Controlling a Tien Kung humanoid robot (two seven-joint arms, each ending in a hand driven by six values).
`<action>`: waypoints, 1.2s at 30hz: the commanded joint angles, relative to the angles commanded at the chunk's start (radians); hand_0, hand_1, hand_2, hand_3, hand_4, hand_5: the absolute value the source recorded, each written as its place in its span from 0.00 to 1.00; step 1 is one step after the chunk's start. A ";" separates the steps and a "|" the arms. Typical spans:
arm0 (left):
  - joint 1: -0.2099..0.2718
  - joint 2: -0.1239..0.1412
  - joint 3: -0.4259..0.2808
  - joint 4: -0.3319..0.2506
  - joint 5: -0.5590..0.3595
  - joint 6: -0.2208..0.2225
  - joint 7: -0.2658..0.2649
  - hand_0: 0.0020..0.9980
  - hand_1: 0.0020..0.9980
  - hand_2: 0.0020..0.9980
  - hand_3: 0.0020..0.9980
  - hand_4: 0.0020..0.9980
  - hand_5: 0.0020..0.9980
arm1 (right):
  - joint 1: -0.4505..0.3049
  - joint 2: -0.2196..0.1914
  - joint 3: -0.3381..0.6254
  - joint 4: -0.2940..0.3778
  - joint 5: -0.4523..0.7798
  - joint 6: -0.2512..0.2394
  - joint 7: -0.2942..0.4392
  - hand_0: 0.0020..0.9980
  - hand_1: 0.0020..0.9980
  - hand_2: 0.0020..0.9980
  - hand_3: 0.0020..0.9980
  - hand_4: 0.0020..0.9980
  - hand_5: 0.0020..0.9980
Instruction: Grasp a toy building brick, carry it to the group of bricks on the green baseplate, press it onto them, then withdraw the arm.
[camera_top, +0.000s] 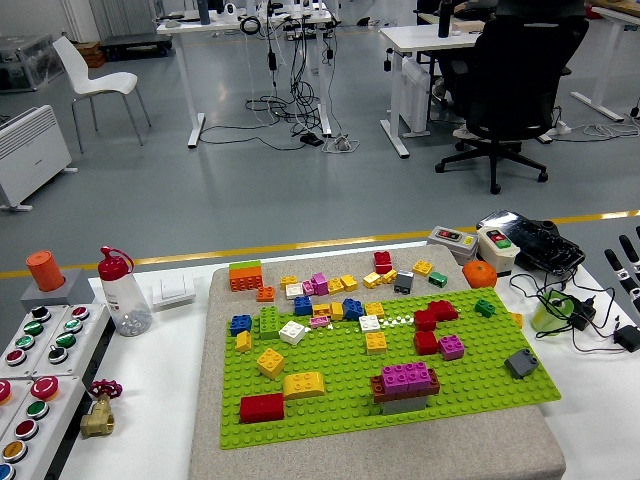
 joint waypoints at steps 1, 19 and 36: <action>0.002 0.000 -0.002 0.000 0.004 0.001 0.002 0.73 0.76 0.83 0.71 0.48 1.00 | -0.004 0.000 0.002 0.001 -0.001 0.000 -0.001 0.85 0.81 0.82 0.76 0.48 0.60; 0.050 0.000 -0.104 0.000 0.210 0.015 0.084 0.73 0.76 0.83 0.73 0.49 1.00 | -0.069 0.019 0.024 0.011 -0.020 -0.008 -0.025 0.85 0.81 0.82 0.76 0.47 0.60; 0.104 0.020 -0.092 0.000 0.332 0.009 0.142 0.72 0.76 0.83 0.70 0.48 1.00 | -0.149 0.028 0.068 0.020 -0.048 0.004 -0.062 0.85 0.81 0.82 0.75 0.47 0.59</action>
